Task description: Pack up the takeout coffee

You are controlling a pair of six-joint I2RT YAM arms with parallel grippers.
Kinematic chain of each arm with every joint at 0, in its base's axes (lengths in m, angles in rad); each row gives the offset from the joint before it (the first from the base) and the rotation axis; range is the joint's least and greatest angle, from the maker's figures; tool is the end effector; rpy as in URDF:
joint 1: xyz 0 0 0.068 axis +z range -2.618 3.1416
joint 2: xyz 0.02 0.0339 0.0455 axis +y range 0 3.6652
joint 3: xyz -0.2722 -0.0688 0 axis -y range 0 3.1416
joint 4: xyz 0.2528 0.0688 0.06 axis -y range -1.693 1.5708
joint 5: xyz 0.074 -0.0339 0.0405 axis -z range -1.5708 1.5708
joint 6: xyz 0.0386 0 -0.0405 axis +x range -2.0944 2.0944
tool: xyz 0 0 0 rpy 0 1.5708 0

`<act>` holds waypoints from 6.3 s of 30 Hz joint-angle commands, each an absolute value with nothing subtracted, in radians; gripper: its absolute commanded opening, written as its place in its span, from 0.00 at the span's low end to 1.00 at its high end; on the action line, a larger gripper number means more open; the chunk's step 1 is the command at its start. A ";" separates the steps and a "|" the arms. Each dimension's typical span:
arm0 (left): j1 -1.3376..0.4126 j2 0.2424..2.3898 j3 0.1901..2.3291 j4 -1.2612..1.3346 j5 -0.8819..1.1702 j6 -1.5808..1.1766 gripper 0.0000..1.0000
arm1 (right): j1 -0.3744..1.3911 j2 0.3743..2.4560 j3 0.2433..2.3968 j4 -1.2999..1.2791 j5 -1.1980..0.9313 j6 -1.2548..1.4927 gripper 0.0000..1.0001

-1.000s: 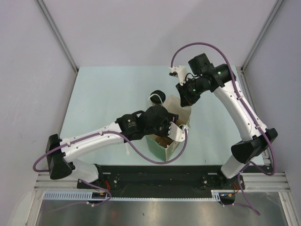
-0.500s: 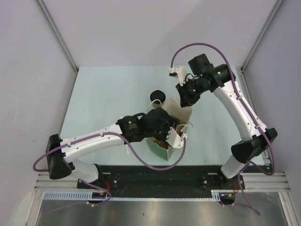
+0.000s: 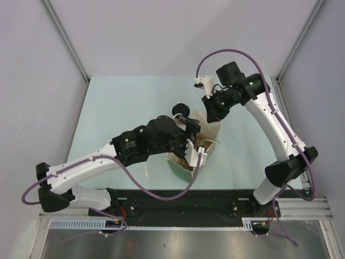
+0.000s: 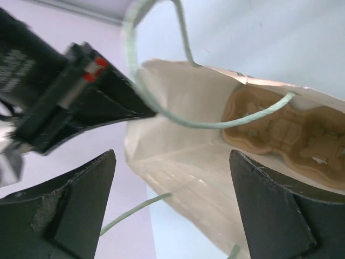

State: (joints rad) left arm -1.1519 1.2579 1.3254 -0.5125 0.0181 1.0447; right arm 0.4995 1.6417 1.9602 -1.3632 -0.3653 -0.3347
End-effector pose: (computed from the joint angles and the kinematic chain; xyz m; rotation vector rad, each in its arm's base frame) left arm 0.1157 -0.2616 0.4009 1.8010 0.9076 -0.0864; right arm 0.2707 0.1634 0.4260 -1.1707 2.3231 0.5359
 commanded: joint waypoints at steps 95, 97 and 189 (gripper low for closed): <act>-0.558 2.096 1.878 -0.597 0.121 0.129 1.00 | 0.107 1.433 1.660 -1.279 -0.430 -0.431 0.00; -0.561 2.080 1.876 -0.592 0.118 0.133 1.00 | 0.109 1.431 1.660 -1.281 -0.434 -0.433 0.00; -0.566 1.612 2.358 -0.810 0.718 0.017 0.47 | 0.120 1.405 1.551 -1.028 -0.535 0.066 0.00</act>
State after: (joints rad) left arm -0.4599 1.5948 2.3386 -0.8165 0.6220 0.0692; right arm 0.1101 1.4029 1.5513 -1.0752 -0.5430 -0.0113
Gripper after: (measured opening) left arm 0.832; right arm 0.009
